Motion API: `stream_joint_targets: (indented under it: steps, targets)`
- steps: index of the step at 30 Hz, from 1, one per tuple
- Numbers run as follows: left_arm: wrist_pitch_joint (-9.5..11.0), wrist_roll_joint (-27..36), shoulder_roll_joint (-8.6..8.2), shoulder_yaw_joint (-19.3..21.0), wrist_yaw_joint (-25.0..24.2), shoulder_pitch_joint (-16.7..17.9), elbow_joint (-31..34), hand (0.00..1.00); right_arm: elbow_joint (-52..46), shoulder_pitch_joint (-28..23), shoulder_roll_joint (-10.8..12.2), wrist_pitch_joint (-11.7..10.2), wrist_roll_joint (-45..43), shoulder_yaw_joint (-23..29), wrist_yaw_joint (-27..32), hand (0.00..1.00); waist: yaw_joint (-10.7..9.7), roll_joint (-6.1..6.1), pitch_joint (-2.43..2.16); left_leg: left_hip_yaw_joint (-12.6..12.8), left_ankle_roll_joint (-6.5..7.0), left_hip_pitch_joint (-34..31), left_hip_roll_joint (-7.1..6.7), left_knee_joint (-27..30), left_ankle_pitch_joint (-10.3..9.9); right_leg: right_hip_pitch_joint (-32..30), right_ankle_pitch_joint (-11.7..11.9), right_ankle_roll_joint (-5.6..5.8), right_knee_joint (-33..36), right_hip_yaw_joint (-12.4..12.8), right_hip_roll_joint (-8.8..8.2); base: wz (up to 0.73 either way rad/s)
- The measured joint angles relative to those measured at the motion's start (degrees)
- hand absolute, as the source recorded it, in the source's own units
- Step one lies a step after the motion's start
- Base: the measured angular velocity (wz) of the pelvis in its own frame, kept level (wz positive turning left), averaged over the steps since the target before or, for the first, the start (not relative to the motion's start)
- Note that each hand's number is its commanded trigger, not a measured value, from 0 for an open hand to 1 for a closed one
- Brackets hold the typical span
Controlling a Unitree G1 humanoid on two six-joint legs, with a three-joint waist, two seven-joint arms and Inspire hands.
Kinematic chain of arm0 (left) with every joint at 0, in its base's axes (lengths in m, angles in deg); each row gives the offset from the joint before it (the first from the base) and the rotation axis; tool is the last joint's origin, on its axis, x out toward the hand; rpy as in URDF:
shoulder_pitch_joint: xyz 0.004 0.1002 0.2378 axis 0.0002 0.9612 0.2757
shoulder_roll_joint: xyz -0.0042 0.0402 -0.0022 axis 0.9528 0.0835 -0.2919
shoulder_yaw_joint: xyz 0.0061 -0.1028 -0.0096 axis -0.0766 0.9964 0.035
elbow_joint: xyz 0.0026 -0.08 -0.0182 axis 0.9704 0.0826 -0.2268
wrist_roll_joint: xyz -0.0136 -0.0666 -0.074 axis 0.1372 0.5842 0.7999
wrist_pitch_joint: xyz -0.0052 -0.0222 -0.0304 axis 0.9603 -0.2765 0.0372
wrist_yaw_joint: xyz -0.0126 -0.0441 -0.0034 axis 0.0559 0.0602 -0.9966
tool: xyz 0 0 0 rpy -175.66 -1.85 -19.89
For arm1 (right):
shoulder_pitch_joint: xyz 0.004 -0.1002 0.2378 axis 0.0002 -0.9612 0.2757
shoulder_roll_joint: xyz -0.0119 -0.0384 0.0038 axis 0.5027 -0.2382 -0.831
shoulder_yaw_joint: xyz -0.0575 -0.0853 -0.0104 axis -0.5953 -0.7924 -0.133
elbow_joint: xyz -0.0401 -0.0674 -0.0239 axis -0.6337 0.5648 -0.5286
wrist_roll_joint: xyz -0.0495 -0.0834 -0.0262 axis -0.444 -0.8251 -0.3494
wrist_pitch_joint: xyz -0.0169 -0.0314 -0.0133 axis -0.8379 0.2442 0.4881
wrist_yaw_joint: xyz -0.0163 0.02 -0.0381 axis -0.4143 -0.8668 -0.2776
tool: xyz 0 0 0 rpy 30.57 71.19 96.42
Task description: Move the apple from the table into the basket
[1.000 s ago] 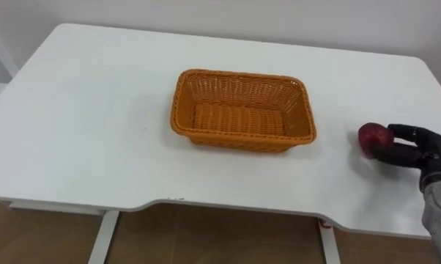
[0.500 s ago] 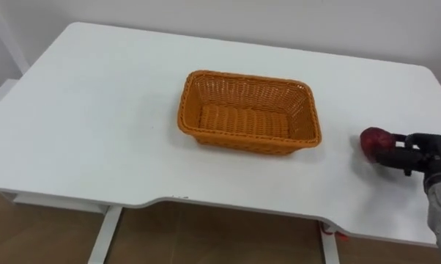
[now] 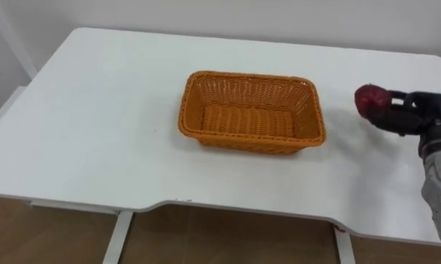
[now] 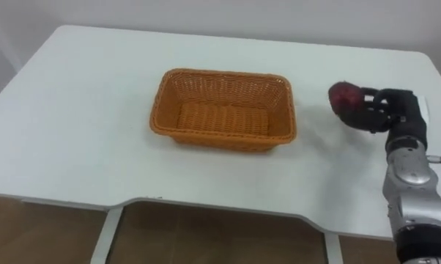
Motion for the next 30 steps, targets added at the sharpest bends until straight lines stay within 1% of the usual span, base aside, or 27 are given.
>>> stream_joint_targets:
  steps: [1,2,3,4,5,6,9,11,13,14,16,18,19,20,24,30]
  targets:
    - [0.0,0.01,0.0,-0.04,0.0,0.02,0.01,0.0,-0.77,0.0,0.0,0.0,0.01,-0.31,0.06,1.0,0.08,-0.13,0.07,0.0,0.0,0.13,0.0,0.0,0.0,0.13,0.0,0.0,0.0,0.01,0.0,0.0]
    - [0.01,0.07,0.0,-0.18,0.02,-0.32,0.03,0.0,-2.31,0.0,0.02,0.0,-0.15,-1.13,0.15,1.0,0.06,-0.47,0.3,0.01,0.0,0.43,-0.03,-0.07,0.0,0.73,0.0,0.0,-0.07,-0.01,0.0,0.0]
    - [0.02,0.11,0.0,-0.73,0.05,-0.35,0.01,0.0,-3.75,0.0,0.03,0.0,-0.49,-2.18,0.26,1.0,-0.02,-0.81,0.49,0.01,0.0,0.67,-0.03,-0.08,0.0,0.95,0.0,0.0,-0.08,-0.02,0.0,0.0]
    - [0.02,0.13,0.01,-1.3,0.1,-0.37,0.01,0.0,-4.43,0.0,0.03,0.0,-0.46,-2.65,0.27,1.0,-0.03,-0.98,0.56,0.0,0.0,0.69,-0.03,-0.07,0.0,1.14,0.0,0.0,-0.07,-0.03,0.0,0.0]
    - [0.1,0.2,-0.03,-2.4,0.18,-0.63,0.02,0.0,-5.82,-0.02,0.06,0.0,-0.41,-3.22,0.26,1.0,-0.06,-1.31,0.79,-0.02,0.0,0.72,-0.05,-0.03,0.0,1.28,0.0,0.0,-0.12,-0.01,0.0,0.0]
    - [0.19,0.59,-0.23,-3.23,0.46,-0.8,0.02,0.0,-7.54,-0.13,0.09,0.0,-0.4,-3.86,0.27,1.0,-0.05,-1.51,0.83,-0.01,0.0,0.57,-0.05,-0.02,0.0,0.97,0.0,0.0,-0.13,0.04,0.0,0.0]
    - [0.25,1.73,-0.61,-4.85,0.74,-1.23,0.03,0.0,-11.72,-0.21,0.09,-0.04,-0.42,-4.91,-0.14,1.0,-0.17,-1.54,0.76,0.01,0.0,0.01,-0.04,0.14,0.0,0.6,0.01,0.0,-0.13,0.03,-0.01,0.0]
    - [0.28,1.71,-0.65,-5.91,0.86,-1.48,0.04,0.0,-13.56,-0.21,0.09,-0.05,-0.32,-5.13,-0.21,1.0,-0.03,-1.28,0.61,0.0,0.0,-0.12,-0.02,0.27,0.0,0.57,0.01,-0.01,-0.12,-0.03,-0.01,0.0]
    - [0.3,1.32,-0.78,-6.68,1.0,-1.48,0.02,0.0,-15.42,-0.21,0.09,-0.09,-0.86,-6.83,-0.43,1.0,-0.09,-0.91,0.15,0.0,0.0,-0.04,-0.01,0.24,0.0,0.52,0.01,-0.01,-0.11,-0.01,-0.01,0.0]
    - [0.31,1.32,-0.79,-6.69,1.0,-1.52,0.01,0.0,-15.67,-0.21,0.1,-0.09,-0.99,-7.15,-0.8,1.0,-0.15,-0.87,0.09,-0.01,0.0,-0.04,-0.01,0.24,0.0,0.49,0.01,-0.01,-0.11,-0.01,0.0,0.0]
    - [0.35,1.34,-0.78,-6.69,1.03,-1.75,0.03,0.0,-16.46,-0.21,0.09,-0.08,-1.15,-7.59,-2.44,1.0,-0.16,-0.78,0.03,-0.01,0.01,-0.06,-0.01,0.24,0.0,0.47,0.01,-0.01,-0.11,-0.04,-0.01,0.0]
    - [0.34,1.54,-0.75,-6.8,1.05,-1.67,0.02,0.0,-17.24,-0.22,0.1,-0.08,-1.49,-8.3,-2.86,1.0,-0.24,-0.8,0.02,0.0,0.01,-0.14,-0.01,0.21,0.0,0.47,0.01,-0.01,-0.14,-0.05,0.0,0.0]
    - [0.34,1.63,-0.75,-6.81,1.03,-1.6,0.02,0.0,-17.46,-0.23,0.1,-0.08,-1.77,-8.69,-2.97,0.65,-0.19,-0.79,0.01,0.0,0.01,-0.13,-0.01,0.2,0.0,0.47,0.01,-0.01,-0.13,-0.05,0.0,0.0]
    - [0.34,1.65,-0.75,-6.82,0.98,-1.56,0.02,0.0,-18.24,-0.52,0.1,-0.08,-2.36,-9.28,-3.62,0.0,-0.19,-0.8,0.01,0.0,0.01,-0.13,0.0,0.2,0.0,0.46,0.01,-0.01,-0.14,-0.05,0.01,0.0]
    - [0.34,1.67,-0.66,-6.82,0.78,-1.62,0.02,0.0,-19.91,-1.43,0.12,-0.07,-3.89,-10.57,-5.98,0.0,-0.04,-0.81,0.01,0.0,0.01,-0.13,0.0,0.18,0.0,0.4,0.01,-0.01,-0.17,-0.05,0.01,0.0]
    - [0.34,1.75,-0.65,-6.81,0.33,-1.54,0.02,0.0,-20.18,-1.43,0.16,-0.07,-5.2,-11.48,-7.12,0.0,0.01,-0.81,0.0,0.0,0.01,-0.14,0.01,0.18,0.0,0.34,0.01,-0.01,-0.19,-0.07,0.01,0.0]
